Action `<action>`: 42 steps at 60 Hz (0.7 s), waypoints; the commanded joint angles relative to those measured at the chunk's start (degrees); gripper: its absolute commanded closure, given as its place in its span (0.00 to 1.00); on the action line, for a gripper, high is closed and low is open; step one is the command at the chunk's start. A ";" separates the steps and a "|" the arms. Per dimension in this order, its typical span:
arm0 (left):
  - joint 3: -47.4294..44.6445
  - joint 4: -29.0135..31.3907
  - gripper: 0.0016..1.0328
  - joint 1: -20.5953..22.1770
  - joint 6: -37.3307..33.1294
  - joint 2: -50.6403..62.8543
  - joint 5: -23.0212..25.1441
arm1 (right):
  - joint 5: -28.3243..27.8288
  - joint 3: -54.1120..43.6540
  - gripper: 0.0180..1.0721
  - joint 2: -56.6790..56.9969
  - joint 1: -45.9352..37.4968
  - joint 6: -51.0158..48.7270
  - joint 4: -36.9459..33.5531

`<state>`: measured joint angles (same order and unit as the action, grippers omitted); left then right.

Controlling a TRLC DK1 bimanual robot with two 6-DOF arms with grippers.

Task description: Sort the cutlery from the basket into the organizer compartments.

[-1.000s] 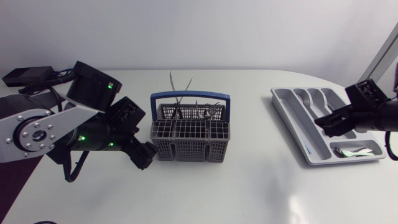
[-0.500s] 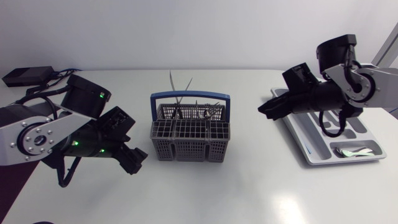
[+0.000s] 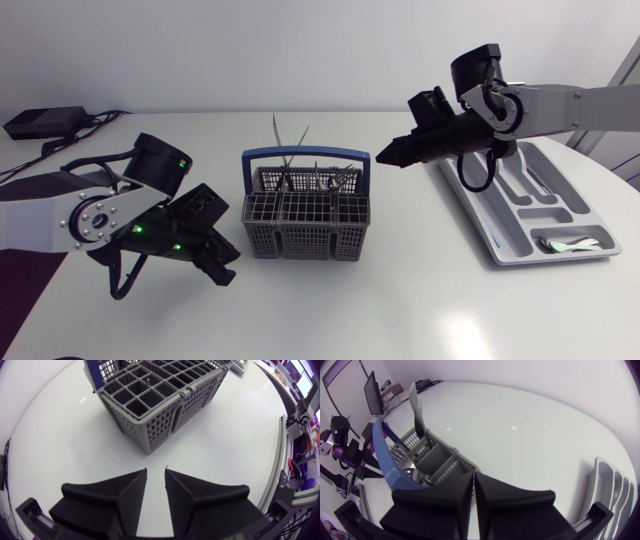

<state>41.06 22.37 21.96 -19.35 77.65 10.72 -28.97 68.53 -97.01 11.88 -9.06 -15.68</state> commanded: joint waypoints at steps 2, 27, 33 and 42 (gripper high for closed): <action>2.27 -0.22 0.88 -1.04 -0.60 2.95 2.73 | -1.44 1.60 0.95 -1.86 1.48 1.85 -1.28; 6.58 -3.56 0.96 -2.00 0.02 10.07 7.03 | -5.75 -0.77 0.95 -0.63 3.15 1.15 -5.68; 7.28 -4.18 0.96 -2.53 -0.07 11.47 7.03 | -6.89 -2.35 0.95 1.04 3.50 0.62 -7.17; 8.25 -6.73 0.96 -5.34 -0.68 14.02 7.03 | -7.24 -5.60 0.95 4.46 4.73 -0.17 -9.10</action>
<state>46.70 16.99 18.35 -19.35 89.38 17.32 -35.18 65.76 -95.09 15.33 -8.99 -23.00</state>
